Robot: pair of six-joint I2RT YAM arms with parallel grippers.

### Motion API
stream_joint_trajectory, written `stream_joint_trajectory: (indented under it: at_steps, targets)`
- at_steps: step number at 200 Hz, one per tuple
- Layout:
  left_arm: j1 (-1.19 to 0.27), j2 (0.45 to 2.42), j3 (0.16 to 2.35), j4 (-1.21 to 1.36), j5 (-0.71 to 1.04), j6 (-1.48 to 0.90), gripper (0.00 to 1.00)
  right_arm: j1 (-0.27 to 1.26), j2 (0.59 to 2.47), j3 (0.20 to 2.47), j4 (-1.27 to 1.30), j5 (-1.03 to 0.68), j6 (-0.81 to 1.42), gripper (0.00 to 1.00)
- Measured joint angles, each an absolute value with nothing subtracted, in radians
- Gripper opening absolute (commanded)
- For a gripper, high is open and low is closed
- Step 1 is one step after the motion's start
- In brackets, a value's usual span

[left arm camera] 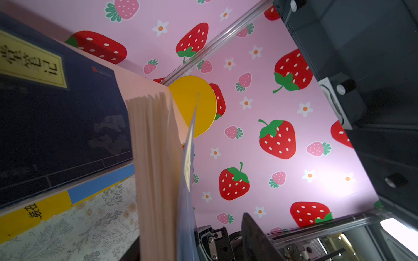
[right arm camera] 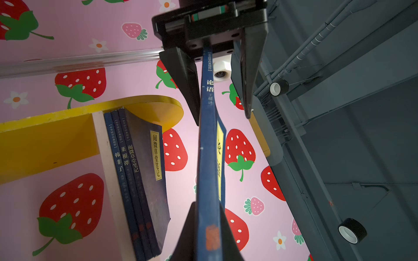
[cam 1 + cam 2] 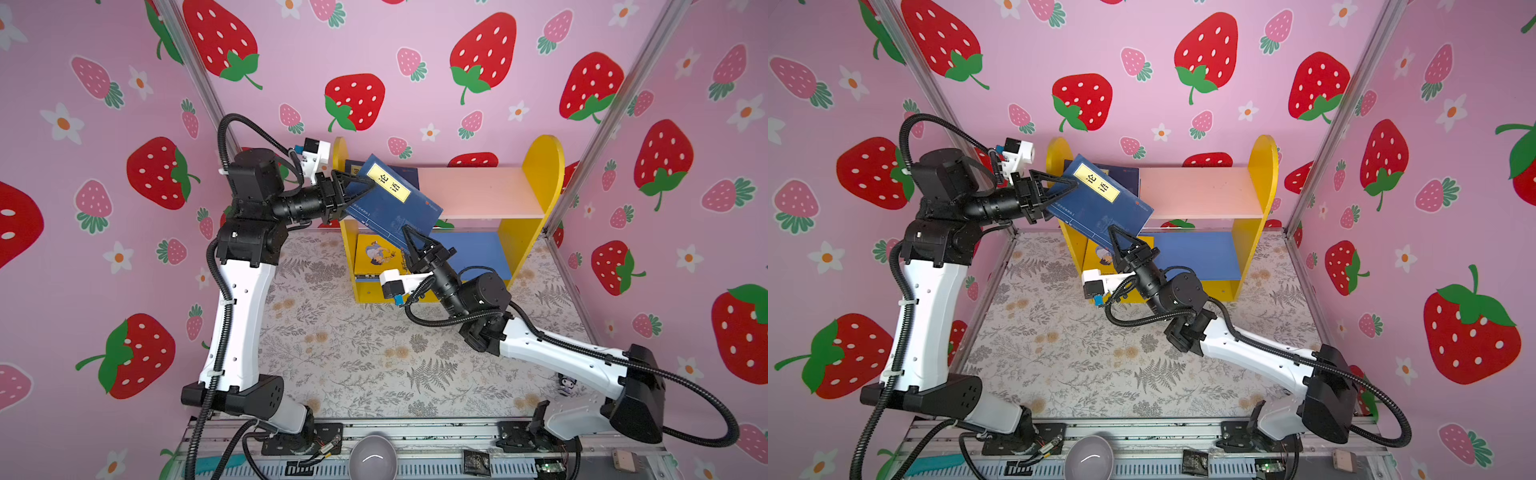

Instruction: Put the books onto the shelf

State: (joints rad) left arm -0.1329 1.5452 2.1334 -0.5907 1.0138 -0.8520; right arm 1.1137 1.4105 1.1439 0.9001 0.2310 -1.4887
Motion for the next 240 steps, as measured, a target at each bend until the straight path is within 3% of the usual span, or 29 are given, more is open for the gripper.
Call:
stream_joint_trajectory:
  at_steps: [35,52,61,75,95,118,143,163,195,240]
  targets:
    - [-0.135,1.546,2.136,-0.639,0.986,-0.815,0.15,1.118,1.411,1.144,0.906,0.233,-1.494,0.00]
    - [-0.136,1.542,2.136,-0.648,0.975,-0.804,0.07,1.118,1.412,1.143,0.904,0.236,-1.513,0.09]
    - [-0.136,1.538,2.136,-0.654,0.969,-0.800,0.02,1.118,1.415,1.141,0.909,0.239,-1.517,0.20]
    - [-0.136,1.529,2.136,-0.665,0.950,-0.782,0.00,1.119,1.417,1.138,0.922,0.249,-1.514,0.48]
    - [-0.134,1.510,2.136,-0.689,0.909,-0.750,0.00,1.119,1.416,1.138,0.933,0.276,-1.477,0.72]
    - [-0.112,1.480,2.136,-0.704,0.861,-0.728,0.00,1.119,1.407,1.140,0.879,0.325,-1.369,0.85]
    - [-0.068,1.439,2.133,-0.641,0.816,-0.741,0.00,1.110,1.369,1.198,0.661,0.331,-1.106,1.00]
    - [-0.049,1.404,2.114,-0.532,0.787,-0.770,0.00,1.070,1.306,1.263,0.494,0.232,-0.809,1.00]
    - [-0.048,1.327,2.008,-0.324,0.759,-0.809,0.00,0.918,1.215,1.376,0.356,-0.081,-0.319,1.00]
    - [-0.049,1.269,1.897,-0.135,0.761,-0.829,0.00,0.669,1.335,1.534,0.483,-0.604,0.339,0.96]
